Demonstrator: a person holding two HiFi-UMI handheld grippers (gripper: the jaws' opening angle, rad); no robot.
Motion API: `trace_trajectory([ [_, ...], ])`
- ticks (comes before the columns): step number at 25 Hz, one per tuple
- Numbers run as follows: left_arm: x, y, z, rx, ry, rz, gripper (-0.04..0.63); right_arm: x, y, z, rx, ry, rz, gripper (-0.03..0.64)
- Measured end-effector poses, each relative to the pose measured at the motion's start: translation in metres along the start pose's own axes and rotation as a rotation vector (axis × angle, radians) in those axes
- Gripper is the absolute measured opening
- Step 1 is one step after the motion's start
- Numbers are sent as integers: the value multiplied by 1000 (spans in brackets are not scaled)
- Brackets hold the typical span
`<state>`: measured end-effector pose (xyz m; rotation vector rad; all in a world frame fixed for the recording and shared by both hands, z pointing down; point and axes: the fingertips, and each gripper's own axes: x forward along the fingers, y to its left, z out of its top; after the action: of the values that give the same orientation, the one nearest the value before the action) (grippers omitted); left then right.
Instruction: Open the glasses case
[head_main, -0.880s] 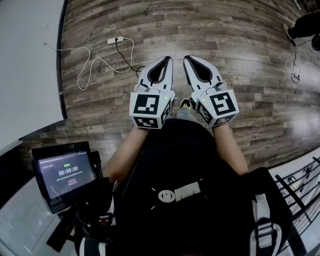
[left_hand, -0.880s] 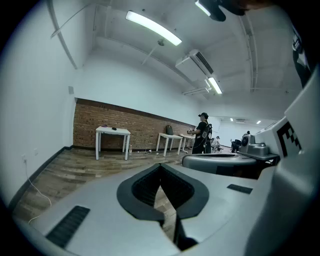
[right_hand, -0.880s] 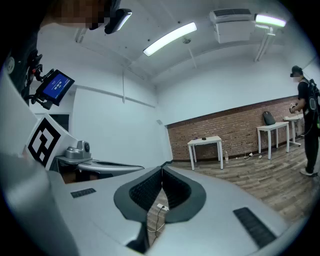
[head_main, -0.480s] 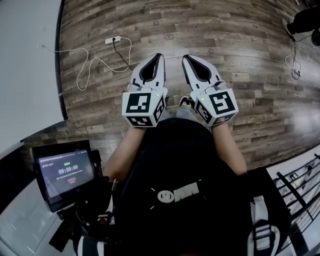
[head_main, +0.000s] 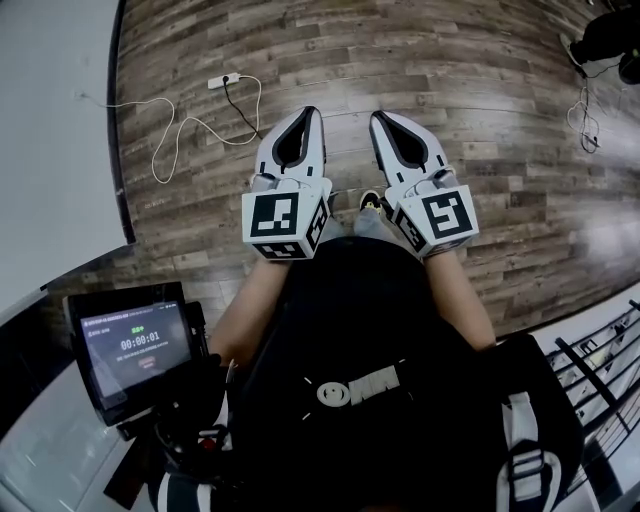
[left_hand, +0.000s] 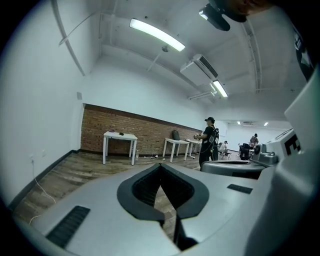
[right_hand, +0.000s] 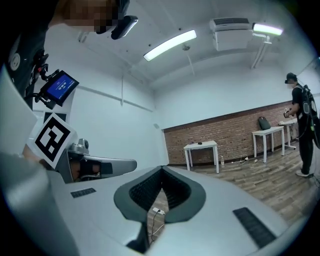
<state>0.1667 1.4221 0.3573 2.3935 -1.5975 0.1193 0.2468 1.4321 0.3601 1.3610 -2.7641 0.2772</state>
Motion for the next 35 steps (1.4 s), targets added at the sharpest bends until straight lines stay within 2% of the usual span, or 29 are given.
trace_trajectory([
  [4, -14, 15, 2, -4, -37, 15, -2, 8, 13, -2, 36, -4, 10, 6],
  [11, -29, 47, -9, -41, -11, -3, -2, 23, 44, -5, 12, 2, -11, 6],
  [14, -30, 59, -11, -52, -11, -9, -2, 24, 43, -4, 4, -10, -44, 6],
  [19, -8, 72, -14, -55, 4, -10, -2, 35, 12, -6, 77, -30, -94, 6],
  [22, -3, 69, -8, -45, -3, -16, -2, 35, 5, 0, 81, -43, -100, 6],
  [27, 25, 67, -1, -33, 0, -4, -2, 52, -16, 4, 79, -42, -72, 6],
  [35, 107, 58, 20, -22, -12, 36, -2, 93, -84, 16, 64, -32, -6, 6],
])
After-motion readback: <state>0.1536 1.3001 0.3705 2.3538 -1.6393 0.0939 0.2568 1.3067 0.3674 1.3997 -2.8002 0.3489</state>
